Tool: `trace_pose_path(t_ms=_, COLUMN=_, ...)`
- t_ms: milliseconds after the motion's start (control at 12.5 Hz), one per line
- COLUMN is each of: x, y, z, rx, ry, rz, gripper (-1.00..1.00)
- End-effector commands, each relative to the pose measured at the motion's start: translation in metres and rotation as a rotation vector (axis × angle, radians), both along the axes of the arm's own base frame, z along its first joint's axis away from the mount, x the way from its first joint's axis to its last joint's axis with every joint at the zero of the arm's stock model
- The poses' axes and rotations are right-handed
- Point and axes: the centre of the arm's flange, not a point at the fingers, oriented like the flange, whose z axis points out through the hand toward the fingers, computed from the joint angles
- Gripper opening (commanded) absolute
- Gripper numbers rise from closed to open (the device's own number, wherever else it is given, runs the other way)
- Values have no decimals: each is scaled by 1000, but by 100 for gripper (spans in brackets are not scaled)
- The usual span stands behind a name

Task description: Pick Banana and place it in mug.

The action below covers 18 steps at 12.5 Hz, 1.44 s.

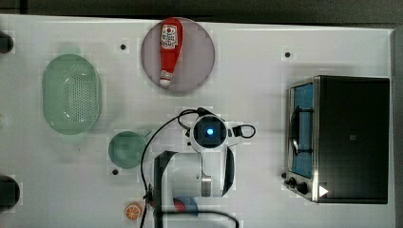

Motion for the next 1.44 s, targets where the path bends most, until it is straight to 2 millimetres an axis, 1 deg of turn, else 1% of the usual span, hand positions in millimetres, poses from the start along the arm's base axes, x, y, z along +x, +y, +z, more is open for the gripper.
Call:
trace_pose_path(t_ms=80, x=20, y=-24, z=144, rx=-2, ry=-164, rz=-31, gripper=-43)
trace_pose_path(t_ms=160, x=16, y=-23, z=172, rx=-1, ry=-162, rz=-31, gripper=-43)
trace_pose_path(t_ms=240, x=11, y=-21, z=194, rx=0, ry=-153, rz=-28, gripper=-43)
trace_pose_path(t_ms=320, x=8, y=-13, z=211, rx=-1, ry=-151, rz=-23, gripper=-43)
trace_pose_path(t_ms=400, x=4, y=-1, z=226, rx=-3, ry=-160, rz=-13, gripper=-43)
trace_pose_path(t_ms=560, x=-2, y=34, z=254, rx=-12, ry=-209, rz=7, gripper=-43)
trace_pose_path(t_ms=640, x=-6, y=54, z=264, rx=-17, ry=-231, rz=-3, gripper=-43)
trace_pose_path(t_ms=720, x=-11, y=76, z=267, rx=-21, ry=-233, rz=-20, gripper=-43)
trace_pose_path(t_ms=880, x=-22, y=123, z=258, rx=-44, ry=-211, rz=-73, gripper=-43)
trace_pose_path(t_ms=960, x=-27, y=149, z=251, rx=-57, ry=-205, rz=-113, gripper=-43)
trace_pose_path(t_ms=1120, x=-36, y=187, z=231, rx=-77, ry=-177, rz=-191, gripper=-43)
trace_pose_path(t_ms=1280, x=-39, y=211, z=205, rx=-81, ry=-142, rz=-255, gripper=-43)
trace_pose_path(t_ms=1440, x=-34, y=230, z=175, rx=-45, ry=-123, rz=-274, gripper=-43)
